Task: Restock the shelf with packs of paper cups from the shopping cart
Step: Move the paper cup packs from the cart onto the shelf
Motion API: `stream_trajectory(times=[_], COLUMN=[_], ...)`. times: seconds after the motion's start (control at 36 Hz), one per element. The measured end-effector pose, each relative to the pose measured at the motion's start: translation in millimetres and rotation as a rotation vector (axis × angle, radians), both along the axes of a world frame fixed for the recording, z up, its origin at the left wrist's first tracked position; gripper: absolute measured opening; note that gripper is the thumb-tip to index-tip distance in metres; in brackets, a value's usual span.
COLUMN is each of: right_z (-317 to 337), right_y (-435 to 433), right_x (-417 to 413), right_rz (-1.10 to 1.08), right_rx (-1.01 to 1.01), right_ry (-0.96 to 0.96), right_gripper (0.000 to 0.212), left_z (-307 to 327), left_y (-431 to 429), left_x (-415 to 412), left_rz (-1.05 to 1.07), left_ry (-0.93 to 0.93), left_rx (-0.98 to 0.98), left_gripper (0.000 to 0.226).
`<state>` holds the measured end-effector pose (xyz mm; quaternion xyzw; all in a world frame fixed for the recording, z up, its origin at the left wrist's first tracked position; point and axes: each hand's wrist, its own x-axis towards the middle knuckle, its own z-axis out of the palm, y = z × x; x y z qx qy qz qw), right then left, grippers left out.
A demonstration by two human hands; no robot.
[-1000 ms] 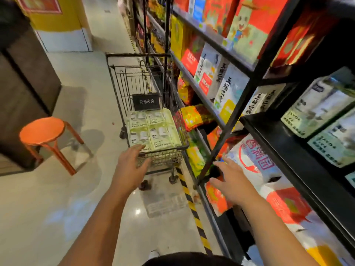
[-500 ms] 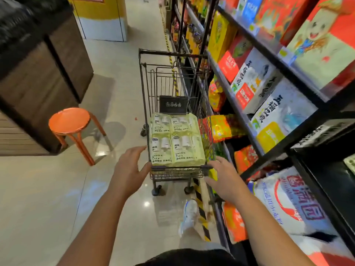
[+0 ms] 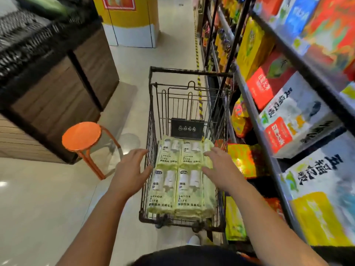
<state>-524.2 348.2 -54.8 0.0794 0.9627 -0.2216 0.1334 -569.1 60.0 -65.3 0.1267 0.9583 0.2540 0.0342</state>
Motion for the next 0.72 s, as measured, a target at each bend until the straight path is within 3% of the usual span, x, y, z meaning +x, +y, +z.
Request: stream_trajectory(times=[0.36, 0.72], right_z=[-47.7, -143.4], right_y=[44.7, 47.2], right_x=[-117.1, -206.6], right_rz=[0.005, -0.119], right_rx=[-0.045, -0.005], right_ry=[-0.136, -0.37], right_gripper=[0.057, 0.059], left_z=[-38.3, -170.3], left_y=[74.4, 104.9], left_x=[-106.3, -236.8], left_rz=[-0.162, -0.245], left_ry=[-0.076, -0.405], left_rx=[-0.2, -0.345], left_gripper=[0.059, 0.067])
